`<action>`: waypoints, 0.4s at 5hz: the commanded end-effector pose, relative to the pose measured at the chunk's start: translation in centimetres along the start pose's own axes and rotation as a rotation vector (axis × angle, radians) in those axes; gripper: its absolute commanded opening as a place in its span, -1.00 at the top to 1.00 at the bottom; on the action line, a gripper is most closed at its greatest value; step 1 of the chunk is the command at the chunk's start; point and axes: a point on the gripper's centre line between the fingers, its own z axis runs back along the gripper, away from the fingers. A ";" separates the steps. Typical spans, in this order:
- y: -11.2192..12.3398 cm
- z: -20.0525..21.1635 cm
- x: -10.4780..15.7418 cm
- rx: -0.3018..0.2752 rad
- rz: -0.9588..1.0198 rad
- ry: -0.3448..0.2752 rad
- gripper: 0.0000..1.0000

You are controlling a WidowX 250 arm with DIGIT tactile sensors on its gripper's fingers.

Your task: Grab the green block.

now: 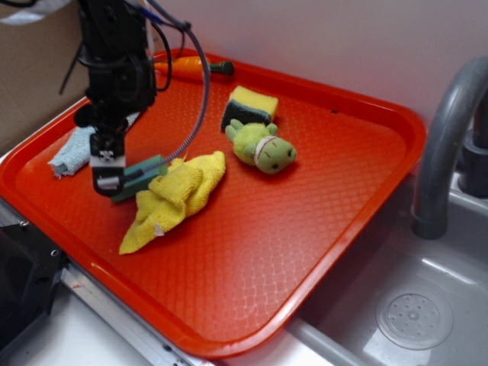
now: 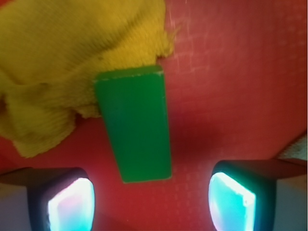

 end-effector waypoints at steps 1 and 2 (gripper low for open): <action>-0.6 -1.4 1.0 0.059 -0.015 0.089 -1.00; -0.9 -1.7 1.4 0.103 0.006 0.160 -1.00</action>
